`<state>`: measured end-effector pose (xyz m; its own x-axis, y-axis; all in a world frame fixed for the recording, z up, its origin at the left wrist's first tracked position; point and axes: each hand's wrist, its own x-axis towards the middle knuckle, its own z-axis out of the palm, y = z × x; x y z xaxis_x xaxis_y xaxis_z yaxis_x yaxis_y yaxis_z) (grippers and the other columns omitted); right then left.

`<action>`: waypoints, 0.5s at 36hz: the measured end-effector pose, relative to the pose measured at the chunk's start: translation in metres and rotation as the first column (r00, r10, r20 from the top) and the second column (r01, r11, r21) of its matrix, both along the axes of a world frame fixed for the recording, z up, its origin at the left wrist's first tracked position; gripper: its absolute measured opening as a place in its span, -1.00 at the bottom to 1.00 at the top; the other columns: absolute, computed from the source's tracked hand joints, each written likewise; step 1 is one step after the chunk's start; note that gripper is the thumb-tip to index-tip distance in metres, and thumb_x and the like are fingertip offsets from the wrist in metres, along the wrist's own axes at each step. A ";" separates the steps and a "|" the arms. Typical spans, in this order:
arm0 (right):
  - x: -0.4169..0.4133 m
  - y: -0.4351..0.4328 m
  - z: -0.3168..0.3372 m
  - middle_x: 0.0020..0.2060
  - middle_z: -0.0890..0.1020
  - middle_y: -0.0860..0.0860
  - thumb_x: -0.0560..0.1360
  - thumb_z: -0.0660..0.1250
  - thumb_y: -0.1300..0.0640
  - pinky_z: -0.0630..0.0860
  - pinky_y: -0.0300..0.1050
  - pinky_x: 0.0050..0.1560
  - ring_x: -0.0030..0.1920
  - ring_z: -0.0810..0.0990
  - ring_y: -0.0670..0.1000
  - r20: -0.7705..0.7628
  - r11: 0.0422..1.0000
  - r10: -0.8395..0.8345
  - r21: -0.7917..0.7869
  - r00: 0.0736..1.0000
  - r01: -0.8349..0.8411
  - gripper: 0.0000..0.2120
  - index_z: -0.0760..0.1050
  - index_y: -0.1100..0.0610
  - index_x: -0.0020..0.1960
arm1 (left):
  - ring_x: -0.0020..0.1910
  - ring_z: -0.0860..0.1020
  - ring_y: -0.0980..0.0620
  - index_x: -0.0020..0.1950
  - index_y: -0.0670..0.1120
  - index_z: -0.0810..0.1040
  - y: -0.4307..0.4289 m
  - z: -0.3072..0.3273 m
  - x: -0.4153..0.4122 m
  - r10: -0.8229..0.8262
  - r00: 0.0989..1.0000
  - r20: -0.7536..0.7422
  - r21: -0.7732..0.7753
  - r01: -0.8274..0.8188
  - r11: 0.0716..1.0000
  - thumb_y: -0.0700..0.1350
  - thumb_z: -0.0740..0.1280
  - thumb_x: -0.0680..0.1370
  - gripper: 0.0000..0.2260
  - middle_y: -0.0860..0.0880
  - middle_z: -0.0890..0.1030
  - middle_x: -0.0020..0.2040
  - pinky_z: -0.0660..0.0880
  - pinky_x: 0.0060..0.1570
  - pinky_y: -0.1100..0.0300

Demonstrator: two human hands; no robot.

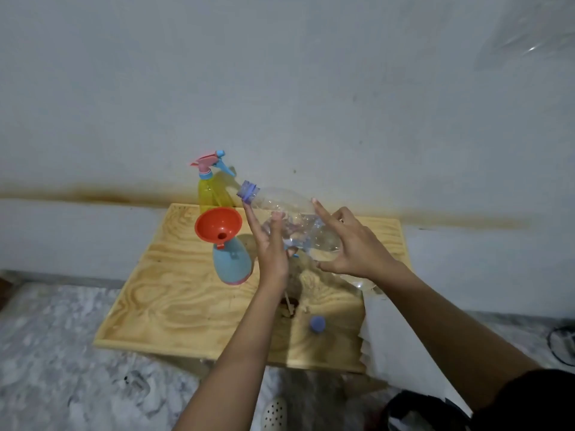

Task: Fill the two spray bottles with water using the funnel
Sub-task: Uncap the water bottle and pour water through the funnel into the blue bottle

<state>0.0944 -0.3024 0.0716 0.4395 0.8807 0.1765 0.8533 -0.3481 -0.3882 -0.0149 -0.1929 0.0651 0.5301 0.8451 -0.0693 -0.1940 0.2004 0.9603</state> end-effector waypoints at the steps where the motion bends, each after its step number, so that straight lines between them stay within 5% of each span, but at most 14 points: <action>1: 0.001 -0.001 0.002 0.02 0.32 0.01 0.26 0.48 -0.15 0.46 -0.07 -0.23 -0.25 0.31 -0.03 0.010 1.000 -0.002 -0.020 1.000 0.002 0.07 -0.26 -0.30 0.44 | 0.42 0.32 -0.24 0.31 0.58 0.03 -0.003 0.001 0.000 0.005 1.000 0.009 -0.012 -0.005 1.000 0.39 0.31 0.38 -0.38 0.12 0.16 0.53 0.40 0.21 -0.32; 6: 0.007 -0.004 0.015 0.05 0.31 0.01 0.26 0.47 -0.14 0.43 -0.10 -0.22 -0.17 0.34 -0.01 0.052 0.993 0.021 -0.116 0.998 -0.015 0.07 -0.30 -0.32 0.41 | 0.41 0.31 0.03 0.45 0.40 -0.02 -0.015 0.002 0.005 0.072 0.996 0.045 -0.104 -0.067 0.992 0.20 0.19 0.56 -0.46 0.20 0.16 0.51 0.48 0.15 -0.19; 9: 0.009 -0.004 0.021 0.04 0.30 0.00 0.26 0.48 -0.13 0.46 -0.07 -0.16 -0.12 0.37 0.01 0.083 0.984 0.028 -0.176 0.996 -0.013 0.09 -0.32 -0.33 0.40 | 0.22 0.37 0.15 0.50 0.31 -0.04 -0.022 0.004 0.008 0.116 0.991 0.069 -0.151 -0.105 0.983 0.10 0.12 0.63 -0.50 0.29 0.32 0.24 0.50 0.04 -0.06; 14: 0.010 -0.002 0.027 0.00 0.25 -0.02 0.27 0.47 -0.11 0.36 -0.09 -0.15 -0.13 0.31 -0.01 0.117 0.968 0.033 -0.252 0.993 -0.003 0.07 -0.25 -0.29 0.47 | 0.16 0.37 0.20 0.51 0.28 -0.03 -0.026 0.004 0.010 0.159 0.982 0.104 -0.222 -0.133 0.966 0.09 0.10 0.63 -0.51 0.29 0.32 0.19 0.41 0.12 -0.16; 18: 0.009 -0.001 0.029 -0.01 0.23 -0.02 0.28 0.47 -0.10 0.34 -0.09 -0.14 -0.12 0.31 0.00 0.129 0.959 0.034 -0.283 0.991 0.004 0.07 -0.27 -0.30 0.46 | 0.44 0.19 0.03 0.49 0.31 -0.01 -0.025 0.003 0.010 0.159 0.981 0.107 -0.268 -0.125 0.955 0.12 0.12 0.61 -0.50 0.14 0.15 0.50 0.39 0.14 -0.24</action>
<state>0.1032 -0.3030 0.1004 0.4159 0.9091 -0.0246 0.8959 -0.4142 -0.1603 -0.0044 -0.2183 0.0684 0.4243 0.8741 -0.2366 -0.3545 0.4007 0.8449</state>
